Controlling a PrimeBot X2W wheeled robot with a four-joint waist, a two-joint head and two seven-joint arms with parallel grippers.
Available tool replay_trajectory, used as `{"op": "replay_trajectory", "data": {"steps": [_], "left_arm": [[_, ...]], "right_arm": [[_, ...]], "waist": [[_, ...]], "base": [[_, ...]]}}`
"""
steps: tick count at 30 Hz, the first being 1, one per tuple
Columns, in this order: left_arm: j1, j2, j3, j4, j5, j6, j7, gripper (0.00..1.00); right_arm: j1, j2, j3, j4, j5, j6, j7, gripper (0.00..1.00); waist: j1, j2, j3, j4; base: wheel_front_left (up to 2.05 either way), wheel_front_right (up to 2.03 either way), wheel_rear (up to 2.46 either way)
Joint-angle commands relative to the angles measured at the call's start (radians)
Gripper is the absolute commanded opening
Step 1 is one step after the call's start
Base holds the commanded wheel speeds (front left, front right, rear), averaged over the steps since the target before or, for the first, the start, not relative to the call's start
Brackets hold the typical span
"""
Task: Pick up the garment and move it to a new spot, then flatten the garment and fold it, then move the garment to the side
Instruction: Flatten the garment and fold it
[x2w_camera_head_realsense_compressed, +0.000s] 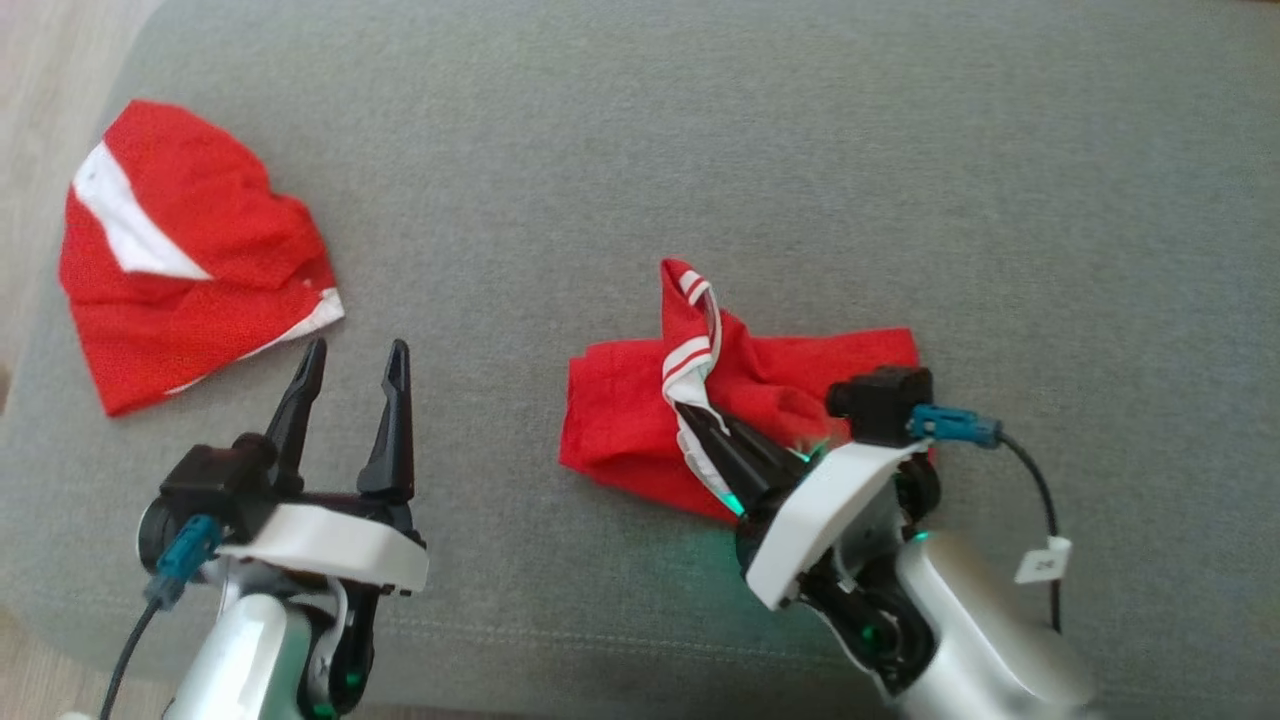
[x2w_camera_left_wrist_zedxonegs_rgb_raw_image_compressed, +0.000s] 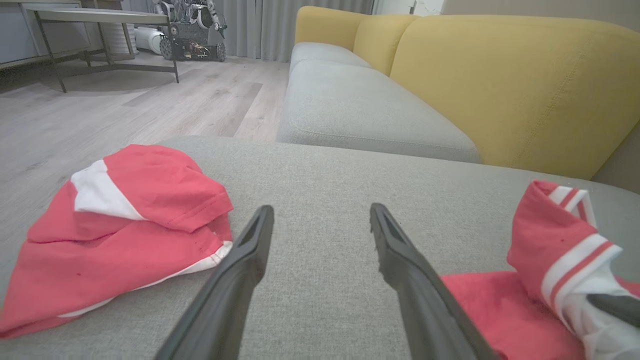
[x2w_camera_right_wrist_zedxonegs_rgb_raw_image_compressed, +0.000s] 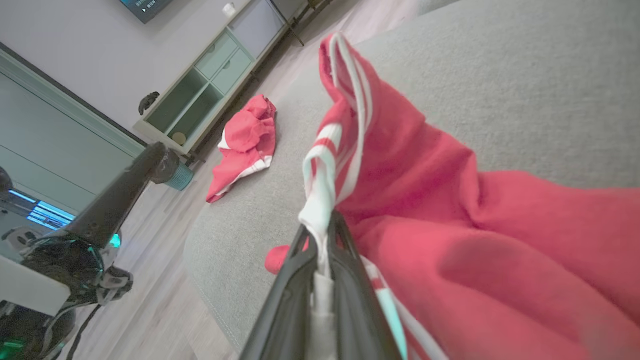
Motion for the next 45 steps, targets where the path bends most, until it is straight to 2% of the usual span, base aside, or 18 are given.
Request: {"op": "replay_trajectory", "data": {"steps": [1, 6, 7, 8, 9, 15, 20, 26, 33, 36, 40, 45], "left_arm": [[-0.048, 0.010, 0.033, -0.022, 0.001, -0.001, -0.012, 1.00], [-0.053, 0.001, 0.036, -0.015, 0.005, -0.006, -0.012, 1.00], [-0.054, 0.000, 0.037, -0.014, 0.006, -0.007, -0.012, 1.00], [-0.055, -0.002, 0.038, -0.013, 0.007, -0.008, -0.012, 1.00], [-0.055, -0.003, 0.039, -0.012, 0.008, -0.008, -0.012, 1.00], [-0.053, -0.009, 0.049, -0.009, 0.016, -0.013, -0.012, 1.00], [-0.048, -0.009, 0.059, -0.008, 0.020, -0.014, -0.012, 1.00], [-0.029, -0.005, 0.075, -0.011, 0.028, -0.006, -0.012, 1.00], [-0.014, 0.014, 0.087, -0.019, 0.027, 0.001, -0.011, 1.00], [-0.004, 0.026, 0.094, -0.027, 0.028, 0.008, -0.009, 1.00], [0.011, 0.042, 0.101, -0.038, 0.030, 0.016, -0.003, 1.00], [0.025, 0.058, 0.098, -0.058, 0.037, 0.023, 0.010, 1.00]], "right_arm": [[-0.046, 0.010, 0.041, 0.003, 0.021, -0.001, -0.040, 0.00], [-0.106, 0.010, 0.137, 0.099, 0.098, -0.001, -0.129, 0.00], [-0.116, 0.010, 0.156, 0.106, 0.122, -0.001, -0.146, 0.15], [-0.128, 0.010, 0.172, 0.114, 0.138, -0.001, -0.163, 0.41], [-0.141, 0.010, 0.186, 0.122, 0.147, -0.001, -0.180, 1.00], [-0.205, 0.010, 0.238, 0.129, 0.186, -0.001, -0.258, 1.00], [-0.231, 0.010, 0.222, 0.083, 0.170, -0.001, -0.307, 1.00], [-0.199, 0.008, -0.021, 0.015, -0.024, -0.001, -0.346, 1.00], [-0.026, -0.025, -0.353, -0.119, -0.281, -0.001, -0.284, 1.00], [0.059, -0.032, -0.465, -0.190, -0.363, -0.001, -0.255, 1.00], [0.142, -0.025, -0.546, -0.269, -0.431, -0.001, -0.221, 1.00], [0.207, -0.014, -0.575, -0.336, -0.464, -0.001, -0.182, 1.00]], "waist": [[0.0000, 0.0000, 0.009, 0.012], [0.0000, 0.0000, 0.018, 0.021], [0.0000, 0.0000, 0.019, 0.022], [0.0000, 0.0000, 0.020, 0.022], [0.0000, 0.0000, 0.020, 0.021], [0.0000, 0.0000, 0.014, 0.011], [0.0000, 0.0000, 0.006, -0.003], [0.0000, 0.0000, -0.021, -0.038], [0.0000, 0.0000, -0.046, -0.066], [0.0000, 0.0000, -0.054, -0.075], [0.0000, 0.0000, -0.066, -0.085], [0.0000, 0.0000, -0.086, -0.086]], "base": [[0.00, 0.00, 0.00], [0.00, 0.00, 0.00], [0.00, 0.00, 0.00], [0.00, 0.00, 0.00], [0.00, 0.00, 0.00], [0.00, 0.00, 0.00], [0.00, 0.00, 0.00], [0.00, 0.00, 0.00], [0.00, 0.00, 0.00], [0.00, 0.00, 0.00], [0.00, 0.00, 0.00], [0.00, 0.00, 0.00]]}}
